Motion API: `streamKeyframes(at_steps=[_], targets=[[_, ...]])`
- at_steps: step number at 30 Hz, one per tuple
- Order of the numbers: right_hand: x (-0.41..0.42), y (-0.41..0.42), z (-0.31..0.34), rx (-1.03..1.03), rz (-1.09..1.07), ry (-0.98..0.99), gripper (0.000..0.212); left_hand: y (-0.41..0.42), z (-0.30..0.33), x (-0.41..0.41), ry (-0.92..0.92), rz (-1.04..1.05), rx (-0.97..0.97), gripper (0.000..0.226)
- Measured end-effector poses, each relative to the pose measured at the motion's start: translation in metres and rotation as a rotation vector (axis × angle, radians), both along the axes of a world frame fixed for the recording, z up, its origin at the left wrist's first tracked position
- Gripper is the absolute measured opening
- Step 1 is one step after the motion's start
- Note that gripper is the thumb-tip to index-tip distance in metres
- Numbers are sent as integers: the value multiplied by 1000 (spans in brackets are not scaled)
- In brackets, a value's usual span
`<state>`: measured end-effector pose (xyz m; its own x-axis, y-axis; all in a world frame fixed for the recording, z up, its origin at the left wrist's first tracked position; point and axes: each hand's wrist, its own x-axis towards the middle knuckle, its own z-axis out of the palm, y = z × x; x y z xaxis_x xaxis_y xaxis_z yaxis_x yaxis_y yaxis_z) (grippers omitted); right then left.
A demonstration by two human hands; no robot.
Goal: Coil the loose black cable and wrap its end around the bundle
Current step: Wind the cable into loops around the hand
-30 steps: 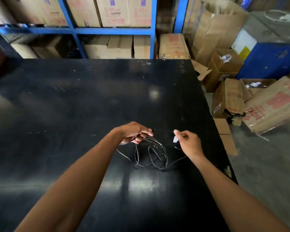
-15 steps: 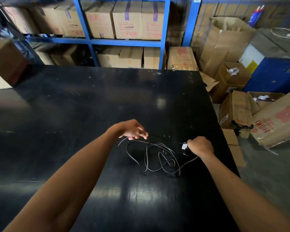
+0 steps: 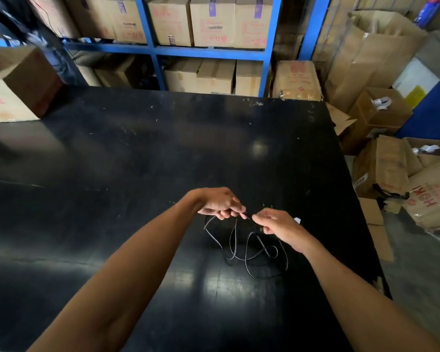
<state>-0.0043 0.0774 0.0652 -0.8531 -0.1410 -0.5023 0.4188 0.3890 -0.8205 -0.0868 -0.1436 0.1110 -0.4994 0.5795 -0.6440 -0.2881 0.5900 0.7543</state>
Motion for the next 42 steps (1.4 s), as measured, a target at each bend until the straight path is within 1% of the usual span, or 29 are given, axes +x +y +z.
streamKeyframes(at_steps=[2,4,6,8,9,11,13,15,18,19,21,24,27,28,29,31,32,33,35,36,38,39,42], targets=[[-3,7,0,44,74,68,30,-9,7,-9,-93,39,89,29],[-9,10,5,-48,53,96,25,-11,14,-16,-112,98,160,30],[-12,11,13,-118,12,173,23,-8,19,-19,-131,124,220,27],[-15,11,18,-74,-2,290,27,0,25,-17,-145,117,263,23],[-17,11,19,-24,-16,347,22,3,28,-16,-152,109,278,23],[-20,10,25,11,-137,440,9,7,36,-14,-183,78,285,28],[-25,15,35,-87,-332,481,7,6,43,-8,-274,7,293,46],[-29,20,46,-161,-417,493,9,7,47,1,-404,-96,381,61],[-32,23,61,-195,-401,524,9,14,49,19,-537,-196,582,66],[-31,22,65,-197,-388,533,16,18,51,25,-547,-210,637,67],[-28,20,68,-194,-358,532,37,26,55,35,-533,-214,740,66],[-22,17,69,-207,-353,488,44,35,63,44,-482,-245,809,63],[-18,14,68,-193,-388,450,40,43,72,52,-429,-295,818,59],[-18,15,67,-218,-390,409,35,47,74,55,-416,-301,833,58],[-18,14,69,-300,-380,348,25,50,76,59,-410,-296,857,56],[-13,9,72,-467,-331,246,7,55,80,63,-413,-251,931,54],[-10,7,73,-475,-321,235,11,56,84,62,-407,-201,973,58],[-6,5,73,-440,-310,238,19,56,89,60,-385,-130,1014,66],[4,4,69,-218,-220,317,27,50,99,49,-280,50,1075,85],[9,4,66,-156,-157,331,31,44,104,42,-217,146,1089,90],[18,6,60,-151,-103,283,37,29,111,27,-155,332,1120,90],[22,6,59,-153,-79,260,37,20,114,20,-144,412,1133,87],[30,15,60,-143,-50,244,27,-12,114,2,-108,559,1087,79]])
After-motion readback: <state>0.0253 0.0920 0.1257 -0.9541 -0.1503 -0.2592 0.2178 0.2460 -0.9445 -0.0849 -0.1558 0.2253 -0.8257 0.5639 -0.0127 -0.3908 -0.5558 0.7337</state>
